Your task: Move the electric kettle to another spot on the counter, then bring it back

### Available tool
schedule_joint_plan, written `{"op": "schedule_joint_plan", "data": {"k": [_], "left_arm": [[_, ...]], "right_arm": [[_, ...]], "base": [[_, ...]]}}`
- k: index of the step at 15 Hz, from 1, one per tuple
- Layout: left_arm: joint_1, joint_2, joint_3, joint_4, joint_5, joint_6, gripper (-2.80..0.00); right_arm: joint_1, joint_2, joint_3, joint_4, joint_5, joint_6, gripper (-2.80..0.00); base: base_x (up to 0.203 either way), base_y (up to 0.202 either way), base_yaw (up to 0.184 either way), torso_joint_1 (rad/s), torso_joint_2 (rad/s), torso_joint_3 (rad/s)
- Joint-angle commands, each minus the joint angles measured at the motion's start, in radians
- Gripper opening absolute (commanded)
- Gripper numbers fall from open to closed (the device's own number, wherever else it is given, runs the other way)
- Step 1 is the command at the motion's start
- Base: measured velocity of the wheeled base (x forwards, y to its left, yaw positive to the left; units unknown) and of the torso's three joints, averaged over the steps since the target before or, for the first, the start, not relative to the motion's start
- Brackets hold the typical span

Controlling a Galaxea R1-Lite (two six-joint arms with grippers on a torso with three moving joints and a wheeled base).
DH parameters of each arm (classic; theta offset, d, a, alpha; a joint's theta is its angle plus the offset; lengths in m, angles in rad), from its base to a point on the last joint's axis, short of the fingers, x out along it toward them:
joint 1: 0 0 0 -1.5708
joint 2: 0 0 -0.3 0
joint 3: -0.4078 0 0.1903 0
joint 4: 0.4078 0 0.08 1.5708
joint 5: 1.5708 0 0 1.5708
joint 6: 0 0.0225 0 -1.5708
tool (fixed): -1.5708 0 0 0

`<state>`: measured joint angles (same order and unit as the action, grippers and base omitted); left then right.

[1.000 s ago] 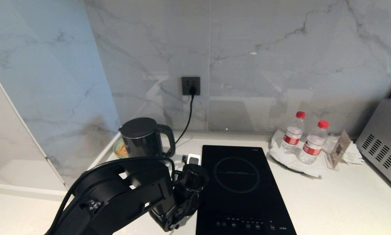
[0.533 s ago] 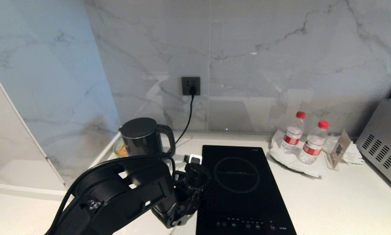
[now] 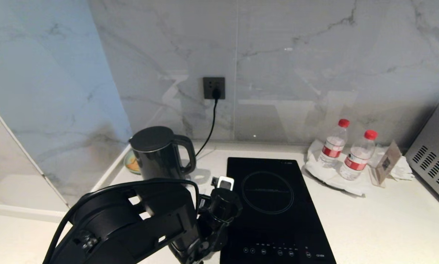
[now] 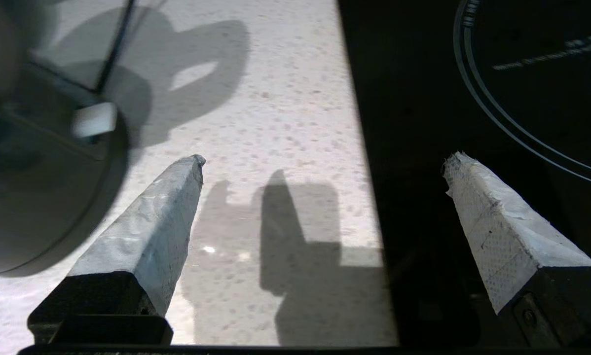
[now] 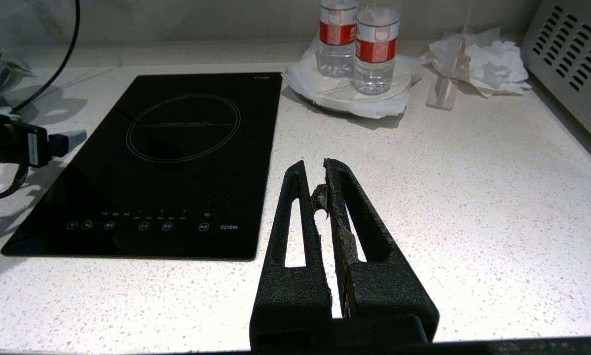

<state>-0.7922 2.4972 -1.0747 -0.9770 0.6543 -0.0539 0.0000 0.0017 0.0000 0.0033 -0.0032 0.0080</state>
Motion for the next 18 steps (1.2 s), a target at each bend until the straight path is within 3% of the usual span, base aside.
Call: {"op": "schedule_joint_plan", "data": {"k": [1,10,14,18], "left_arm": [[-0.007,-0.015,-0.002,-0.006,0.005,-0.001,0.0],[0.0,0.007,-0.056,-0.065,0.007,0.005,0.0],[0.039,0.064,-0.196,0.068,0.046,0.005,0.0],[0.084,0.081,-0.238,0.081,0.102,0.003,0.0]], "right_arm": [[0.0,0.0,0.0,0.0,0.0,0.0,-2.8],[0.0,0.0,0.0,0.0,0.0,0.0,-2.8],[0.0,0.0,0.0,0.0,0.0,0.0,-2.8],[0.0,0.0,0.0,0.0,0.0,0.0,-2.8]], "base": [[0.0,0.0,0.0,0.006,0.01,-0.201],[0.0,0.0,0.0,0.003,0.0,-0.083],[0.0,0.0,0.0,0.0,0.0,0.0],[0.0,0.0,0.0,0.0,0.0,0.0]]}}
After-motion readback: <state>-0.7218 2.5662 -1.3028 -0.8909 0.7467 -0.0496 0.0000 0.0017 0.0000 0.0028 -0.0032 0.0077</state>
